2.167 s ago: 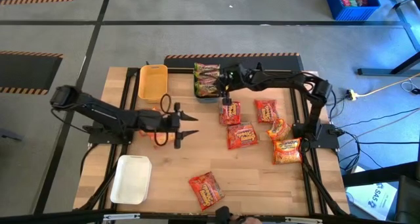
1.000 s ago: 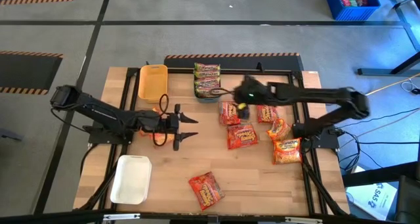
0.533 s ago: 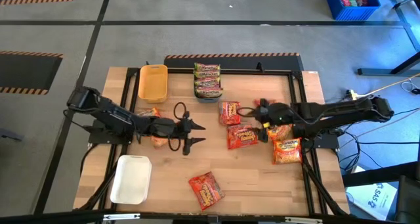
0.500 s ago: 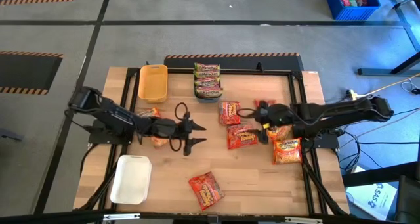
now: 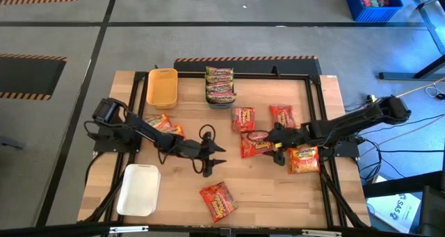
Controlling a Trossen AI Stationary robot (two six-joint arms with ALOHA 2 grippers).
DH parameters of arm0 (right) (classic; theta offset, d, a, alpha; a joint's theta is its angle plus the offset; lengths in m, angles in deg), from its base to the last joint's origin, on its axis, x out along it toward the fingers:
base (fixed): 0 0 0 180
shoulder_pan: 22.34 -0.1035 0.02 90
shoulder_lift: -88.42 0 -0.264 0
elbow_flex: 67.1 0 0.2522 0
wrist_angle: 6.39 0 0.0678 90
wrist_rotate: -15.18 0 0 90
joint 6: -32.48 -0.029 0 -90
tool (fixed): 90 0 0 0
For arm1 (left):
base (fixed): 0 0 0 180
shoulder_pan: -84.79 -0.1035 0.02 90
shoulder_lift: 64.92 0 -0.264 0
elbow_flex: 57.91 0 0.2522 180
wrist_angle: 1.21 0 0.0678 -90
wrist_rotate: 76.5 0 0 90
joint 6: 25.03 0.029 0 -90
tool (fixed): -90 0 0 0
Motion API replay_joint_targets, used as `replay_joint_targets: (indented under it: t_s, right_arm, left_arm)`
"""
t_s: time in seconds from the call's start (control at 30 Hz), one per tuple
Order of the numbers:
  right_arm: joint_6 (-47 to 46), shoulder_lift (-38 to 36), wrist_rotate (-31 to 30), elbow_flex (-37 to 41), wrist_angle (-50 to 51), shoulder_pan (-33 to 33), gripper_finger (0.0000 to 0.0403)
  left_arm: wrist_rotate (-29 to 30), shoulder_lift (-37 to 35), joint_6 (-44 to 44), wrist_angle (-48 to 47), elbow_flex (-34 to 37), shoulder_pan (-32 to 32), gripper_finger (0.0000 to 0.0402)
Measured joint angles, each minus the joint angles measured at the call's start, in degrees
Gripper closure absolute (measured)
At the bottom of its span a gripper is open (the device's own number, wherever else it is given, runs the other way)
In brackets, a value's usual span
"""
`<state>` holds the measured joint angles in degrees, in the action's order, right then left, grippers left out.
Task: Sort Maruchan noodles
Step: Put the orange noodle pack into the yellow bin
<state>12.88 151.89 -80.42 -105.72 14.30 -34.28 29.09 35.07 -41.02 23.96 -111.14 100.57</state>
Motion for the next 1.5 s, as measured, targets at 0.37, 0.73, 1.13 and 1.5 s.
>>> replay_joint_targets:
  t_s: [0.37,0.73,1.13,1.5]
  right_arm:
    - [3.4,15.2,-9.5,0.1,-14.3,-1.9,0.0289]
    - [11.2,28.3,1.0,-4.5,-30.6,-2.0,0.0385]
    - [15.7,25.7,3.7,-10.7,-23.7,-10.0,0.0391]
    - [12.3,27.1,2.2,-10.7,-14.4,-16.5,0.0391]
  left_arm:
    - [0.8,3.0,-3.5,0.4,-2.2,2.4,0.0193]
    - [4.7,3.0,-3.6,1.2,-2.1,3.3,0.0193]
    - [12.5,4.3,-4.7,2.1,-2.5,0.2,0.0193]
    - [12.3,6.9,-7.3,2.5,-3.1,-2.4,0.0193]
